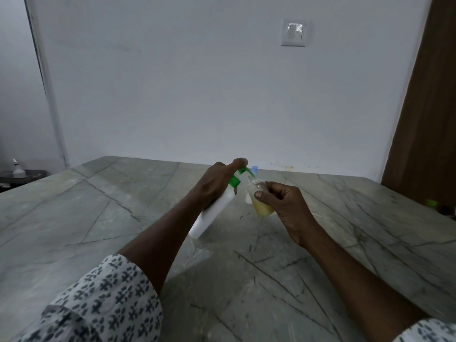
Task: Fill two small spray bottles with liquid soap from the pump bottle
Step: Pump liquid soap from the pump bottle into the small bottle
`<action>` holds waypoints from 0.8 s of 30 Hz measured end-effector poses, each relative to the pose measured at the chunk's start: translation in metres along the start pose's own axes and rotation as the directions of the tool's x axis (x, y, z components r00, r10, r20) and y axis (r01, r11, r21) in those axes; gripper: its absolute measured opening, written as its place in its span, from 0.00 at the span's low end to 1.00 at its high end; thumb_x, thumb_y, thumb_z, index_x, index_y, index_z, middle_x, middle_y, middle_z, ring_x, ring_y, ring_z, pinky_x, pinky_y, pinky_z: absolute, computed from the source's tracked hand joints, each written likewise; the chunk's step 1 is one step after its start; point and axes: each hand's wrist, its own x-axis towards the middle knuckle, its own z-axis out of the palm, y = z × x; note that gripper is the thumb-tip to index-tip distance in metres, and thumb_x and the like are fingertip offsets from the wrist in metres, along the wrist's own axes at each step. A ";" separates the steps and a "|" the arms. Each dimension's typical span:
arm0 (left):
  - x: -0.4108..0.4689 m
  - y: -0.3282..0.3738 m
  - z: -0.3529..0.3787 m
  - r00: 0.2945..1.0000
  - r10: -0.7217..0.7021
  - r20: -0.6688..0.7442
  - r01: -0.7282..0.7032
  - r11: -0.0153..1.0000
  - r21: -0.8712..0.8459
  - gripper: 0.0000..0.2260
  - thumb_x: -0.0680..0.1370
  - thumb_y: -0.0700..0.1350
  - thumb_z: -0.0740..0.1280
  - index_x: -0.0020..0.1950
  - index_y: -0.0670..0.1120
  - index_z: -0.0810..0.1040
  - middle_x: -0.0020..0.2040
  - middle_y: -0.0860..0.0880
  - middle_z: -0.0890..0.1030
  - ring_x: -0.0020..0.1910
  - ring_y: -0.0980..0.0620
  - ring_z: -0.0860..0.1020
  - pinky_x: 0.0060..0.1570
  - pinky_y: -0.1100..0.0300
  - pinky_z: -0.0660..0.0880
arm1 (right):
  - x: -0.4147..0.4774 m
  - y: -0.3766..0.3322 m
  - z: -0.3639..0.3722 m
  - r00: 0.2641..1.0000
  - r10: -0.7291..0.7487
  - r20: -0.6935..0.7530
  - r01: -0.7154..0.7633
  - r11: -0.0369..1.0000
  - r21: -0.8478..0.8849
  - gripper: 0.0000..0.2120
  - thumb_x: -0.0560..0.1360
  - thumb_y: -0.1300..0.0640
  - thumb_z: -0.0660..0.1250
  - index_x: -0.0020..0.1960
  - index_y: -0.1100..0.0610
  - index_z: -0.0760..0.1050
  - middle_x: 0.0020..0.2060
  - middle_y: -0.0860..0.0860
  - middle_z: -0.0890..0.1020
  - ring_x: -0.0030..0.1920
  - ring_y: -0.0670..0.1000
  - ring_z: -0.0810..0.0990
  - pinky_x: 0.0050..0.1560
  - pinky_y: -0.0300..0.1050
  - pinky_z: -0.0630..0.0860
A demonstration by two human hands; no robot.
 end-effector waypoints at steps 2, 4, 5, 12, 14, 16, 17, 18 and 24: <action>-0.001 0.001 0.000 1.000 0.004 0.002 -0.004 1.000 0.004 0.29 0.77 0.63 0.60 0.46 0.36 0.83 0.32 0.44 0.82 0.28 0.52 0.78 0.38 0.59 0.75 | 0.000 0.000 0.000 1.000 0.000 0.000 0.000 1.000 0.001 0.12 0.75 0.60 0.70 0.57 0.60 0.81 0.47 0.50 0.85 0.40 0.37 0.82 0.40 0.29 0.76; -0.002 0.003 0.001 1.000 0.007 0.006 -0.007 1.000 0.002 0.28 0.78 0.61 0.60 0.45 0.35 0.82 0.32 0.44 0.81 0.28 0.51 0.77 0.37 0.59 0.74 | 0.000 0.000 0.000 1.000 0.001 -0.002 -0.001 1.000 -0.005 0.12 0.75 0.59 0.70 0.58 0.60 0.80 0.47 0.50 0.84 0.40 0.37 0.82 0.40 0.29 0.76; -0.003 0.004 0.001 1.000 0.009 0.004 -0.009 1.000 -0.001 0.28 0.77 0.60 0.60 0.45 0.35 0.82 0.31 0.44 0.81 0.28 0.50 0.77 0.37 0.59 0.74 | 0.000 0.000 0.001 1.000 0.003 0.001 -0.003 1.000 -0.010 0.13 0.75 0.59 0.70 0.58 0.60 0.80 0.47 0.50 0.84 0.40 0.37 0.82 0.41 0.30 0.77; -0.002 0.004 0.000 1.000 0.000 -0.012 0.000 1.000 -0.010 0.29 0.71 0.60 0.58 0.46 0.35 0.81 0.34 0.41 0.82 0.30 0.48 0.76 0.41 0.55 0.73 | -0.002 0.001 0.004 0.999 0.031 0.017 -0.030 0.999 -0.030 0.12 0.74 0.57 0.70 0.57 0.58 0.81 0.47 0.49 0.84 0.42 0.42 0.81 0.44 0.33 0.77; 0.000 0.001 0.000 1.000 -0.007 -0.012 0.007 1.000 -0.005 0.29 0.73 0.63 0.60 0.46 0.37 0.82 0.35 0.41 0.83 0.30 0.49 0.78 0.40 0.56 0.74 | -0.002 0.000 0.003 0.999 0.038 0.016 -0.039 0.999 0.009 0.11 0.74 0.58 0.70 0.56 0.57 0.81 0.47 0.49 0.85 0.42 0.41 0.82 0.45 0.35 0.78; 0.001 -0.001 0.000 1.000 -0.016 -0.012 0.016 1.000 0.008 0.29 0.75 0.65 0.60 0.46 0.38 0.83 0.34 0.44 0.83 0.30 0.51 0.79 0.39 0.58 0.74 | -0.001 0.000 0.002 0.999 0.040 0.009 -0.040 0.998 0.038 0.10 0.74 0.59 0.70 0.55 0.56 0.81 0.47 0.50 0.85 0.43 0.42 0.82 0.46 0.37 0.78; 0.002 -0.002 0.000 1.000 -0.016 -0.012 0.016 1.000 0.010 0.29 0.76 0.64 0.60 0.45 0.38 0.83 0.34 0.44 0.83 0.30 0.51 0.79 0.39 0.58 0.74 | -0.001 0.000 0.002 0.999 0.039 0.007 -0.039 0.998 0.040 0.10 0.74 0.59 0.70 0.55 0.56 0.81 0.47 0.50 0.85 0.44 0.43 0.82 0.47 0.38 0.78; 0.001 -0.002 0.000 1.000 -0.013 -0.011 0.013 1.000 0.010 0.29 0.77 0.64 0.60 0.45 0.38 0.83 0.34 0.44 0.83 0.30 0.51 0.79 0.39 0.58 0.74 | -0.001 0.000 0.002 0.999 0.039 0.006 -0.039 0.998 0.039 0.09 0.74 0.58 0.70 0.55 0.55 0.81 0.47 0.50 0.85 0.44 0.44 0.82 0.47 0.39 0.78; -0.003 0.005 0.001 1.000 0.011 -0.014 -0.011 1.000 0.010 0.24 0.76 0.58 0.58 0.42 0.38 0.81 0.35 0.41 0.83 0.31 0.47 0.77 0.42 0.54 0.73 | -0.001 0.002 0.002 0.999 0.036 0.023 -0.036 0.999 0.019 0.12 0.74 0.58 0.70 0.57 0.58 0.81 0.47 0.48 0.85 0.43 0.40 0.82 0.44 0.34 0.78</action>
